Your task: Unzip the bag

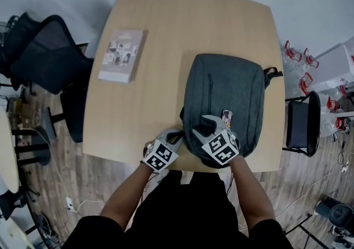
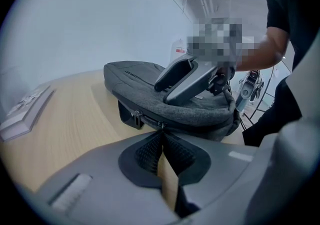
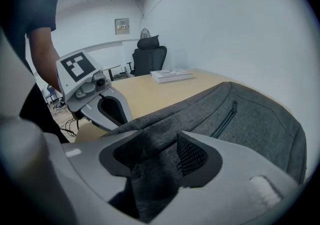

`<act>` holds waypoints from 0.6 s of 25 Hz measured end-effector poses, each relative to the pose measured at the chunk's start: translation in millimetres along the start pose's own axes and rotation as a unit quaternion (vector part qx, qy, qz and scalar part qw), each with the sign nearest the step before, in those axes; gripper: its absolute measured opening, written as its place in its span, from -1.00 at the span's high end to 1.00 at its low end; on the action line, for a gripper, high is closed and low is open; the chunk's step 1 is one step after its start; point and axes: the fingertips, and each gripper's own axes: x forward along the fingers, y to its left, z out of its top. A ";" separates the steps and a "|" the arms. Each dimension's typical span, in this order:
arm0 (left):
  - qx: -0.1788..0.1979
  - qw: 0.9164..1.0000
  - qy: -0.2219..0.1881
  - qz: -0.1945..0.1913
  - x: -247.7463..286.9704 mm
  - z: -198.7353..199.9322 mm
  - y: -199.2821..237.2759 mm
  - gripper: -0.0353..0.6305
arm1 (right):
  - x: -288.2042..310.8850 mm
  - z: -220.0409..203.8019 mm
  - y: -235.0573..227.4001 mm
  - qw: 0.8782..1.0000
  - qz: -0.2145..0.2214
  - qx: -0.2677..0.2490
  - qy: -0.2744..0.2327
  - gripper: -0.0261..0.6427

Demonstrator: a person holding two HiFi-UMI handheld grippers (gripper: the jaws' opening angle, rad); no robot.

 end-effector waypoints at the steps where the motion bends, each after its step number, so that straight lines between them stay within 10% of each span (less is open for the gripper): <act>1: 0.002 1.000 0.001 -0.002 0.0 0.6 -0.1 0.82 | 3.1 -0.9 0.3 1.000 0.007 -0.007 0.008 0.29; 15: 0.015 1.000 0.009 -0.019 -5.6 0.2 -4.0 0.82 | 19.1 -2.8 -7.6 0.999 -0.003 0.040 0.012 0.37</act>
